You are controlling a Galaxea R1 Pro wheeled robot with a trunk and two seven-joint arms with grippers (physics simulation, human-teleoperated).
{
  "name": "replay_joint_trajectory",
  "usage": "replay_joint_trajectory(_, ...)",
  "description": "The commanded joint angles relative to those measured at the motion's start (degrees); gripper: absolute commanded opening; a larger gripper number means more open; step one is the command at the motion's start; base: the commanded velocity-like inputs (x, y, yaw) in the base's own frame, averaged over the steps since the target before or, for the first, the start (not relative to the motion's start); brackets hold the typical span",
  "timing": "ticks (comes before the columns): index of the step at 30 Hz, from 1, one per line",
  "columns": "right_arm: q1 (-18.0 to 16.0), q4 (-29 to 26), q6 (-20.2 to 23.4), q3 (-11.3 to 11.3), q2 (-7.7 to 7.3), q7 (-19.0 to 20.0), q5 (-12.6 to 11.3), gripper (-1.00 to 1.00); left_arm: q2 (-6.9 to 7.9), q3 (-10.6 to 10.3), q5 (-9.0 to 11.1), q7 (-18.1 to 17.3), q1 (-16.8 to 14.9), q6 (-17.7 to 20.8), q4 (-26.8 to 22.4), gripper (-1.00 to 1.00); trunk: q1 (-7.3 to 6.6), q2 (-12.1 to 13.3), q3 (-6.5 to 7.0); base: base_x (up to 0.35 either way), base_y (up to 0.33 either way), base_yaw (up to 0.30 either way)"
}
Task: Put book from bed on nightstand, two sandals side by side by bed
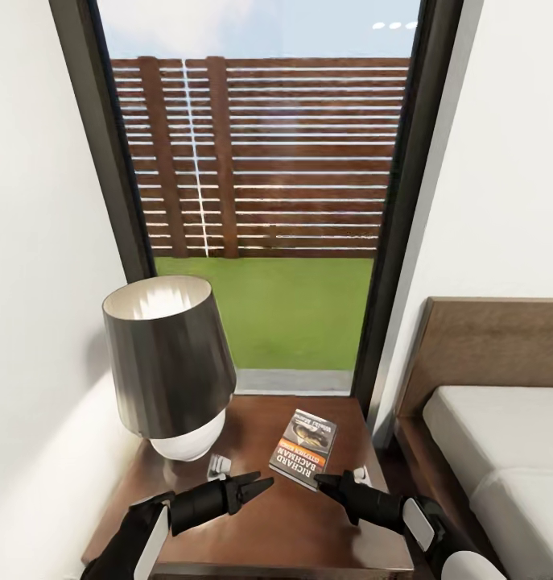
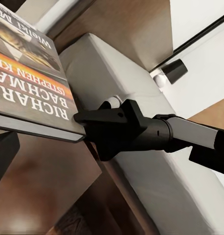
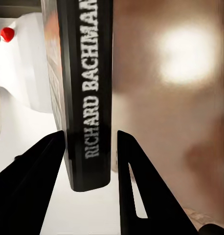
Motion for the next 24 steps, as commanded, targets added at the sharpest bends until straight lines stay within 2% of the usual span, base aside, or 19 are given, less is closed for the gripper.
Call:
replay_joint_trajectory(1,-0.05,0.01,0.33,-0.29,0.02,0.15,-0.06,-1.00,-0.05,0.17,0.06,-0.22,-0.03,0.59,0.00,1.00,0.21,-0.44,-0.24,0.000,0.000,0.000)
replay_joint_trajectory(5,-0.05,0.01,0.33,-0.29,0.02,0.15,-0.06,-1.00,-0.05,0.17,0.06,-0.22,-0.03,0.59,0.00,1.00,1.09,-2.04,-0.96,0.000,0.000,0.000)
replay_joint_trajectory(12,-0.05,0.01,0.33,-0.29,0.02,0.15,-0.06,-1.00,-0.05,0.17,0.06,-0.22,-0.03,0.59,0.00,1.00,1.09,-2.04,-0.96,0.000,0.000,0.000)
replay_joint_trajectory(19,-0.05,0.01,0.33,-0.29,0.02,0.15,-0.06,-1.00,-0.05,0.11,0.02,-0.22,-0.03,0.59,0.00,1.00,2.63,-4.85,-2.21,0.000,0.000,0.000)
replay_joint_trajectory(24,-0.04,0.01,0.33,-0.29,0.02,0.15,-0.06,-1.00,-0.05,0.11,0.06,-0.22,-0.03,0.59,0.00,1.00,2.63,-4.85,-2.21,0.000,0.000,0.000)
